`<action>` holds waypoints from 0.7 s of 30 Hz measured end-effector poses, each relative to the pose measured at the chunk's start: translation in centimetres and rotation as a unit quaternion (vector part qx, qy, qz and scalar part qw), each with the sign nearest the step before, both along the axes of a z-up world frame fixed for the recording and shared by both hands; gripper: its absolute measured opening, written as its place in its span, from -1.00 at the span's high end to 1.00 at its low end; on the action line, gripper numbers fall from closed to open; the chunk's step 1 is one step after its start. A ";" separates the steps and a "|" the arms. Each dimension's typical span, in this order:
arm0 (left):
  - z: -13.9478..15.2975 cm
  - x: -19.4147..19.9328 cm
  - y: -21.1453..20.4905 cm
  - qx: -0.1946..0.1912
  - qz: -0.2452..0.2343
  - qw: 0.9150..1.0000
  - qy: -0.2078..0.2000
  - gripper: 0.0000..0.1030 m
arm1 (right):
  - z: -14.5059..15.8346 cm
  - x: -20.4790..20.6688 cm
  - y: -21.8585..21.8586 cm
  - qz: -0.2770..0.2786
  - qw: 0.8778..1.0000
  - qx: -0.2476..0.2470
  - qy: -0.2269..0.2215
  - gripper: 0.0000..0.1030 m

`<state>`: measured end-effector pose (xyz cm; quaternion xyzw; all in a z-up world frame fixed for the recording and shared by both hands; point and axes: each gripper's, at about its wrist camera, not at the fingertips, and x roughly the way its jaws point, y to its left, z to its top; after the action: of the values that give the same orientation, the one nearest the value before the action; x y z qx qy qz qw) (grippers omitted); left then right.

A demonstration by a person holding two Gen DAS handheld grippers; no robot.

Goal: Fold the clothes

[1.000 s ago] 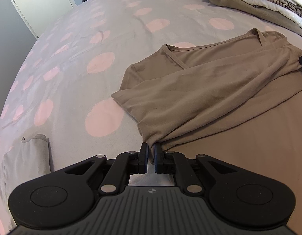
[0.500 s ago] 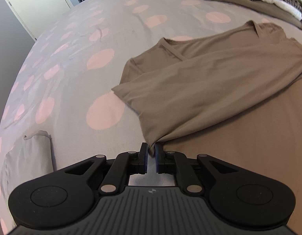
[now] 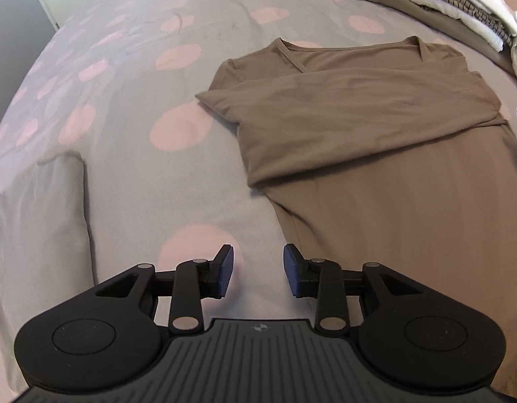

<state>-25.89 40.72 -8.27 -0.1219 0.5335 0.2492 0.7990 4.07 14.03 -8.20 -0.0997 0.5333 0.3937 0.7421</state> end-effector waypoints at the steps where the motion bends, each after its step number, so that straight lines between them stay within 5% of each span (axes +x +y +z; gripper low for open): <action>1: 0.0 -0.6 -0.4 -0.011 0.001 1.000 -0.006 0.40 | 0.1 -0.7 -0.4 0.013 1.000 0.000 0.003 0.32; 5: -0.3 -2.9 -2.4 -0.051 -0.005 0.999 -0.001 0.40 | 0.3 -3.5 -2.3 0.065 0.998 -0.006 0.015 0.29; 21: -0.1 -10.2 -11.0 -0.088 -0.070 0.989 0.092 0.28 | -1.9 -15.9 -9.4 0.168 0.977 -0.126 0.046 0.30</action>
<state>-36.13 29.71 -8.35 -0.1303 0.6319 0.1547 0.7482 -11.83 4.61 -10.12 -0.2624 0.5877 0.4469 0.6213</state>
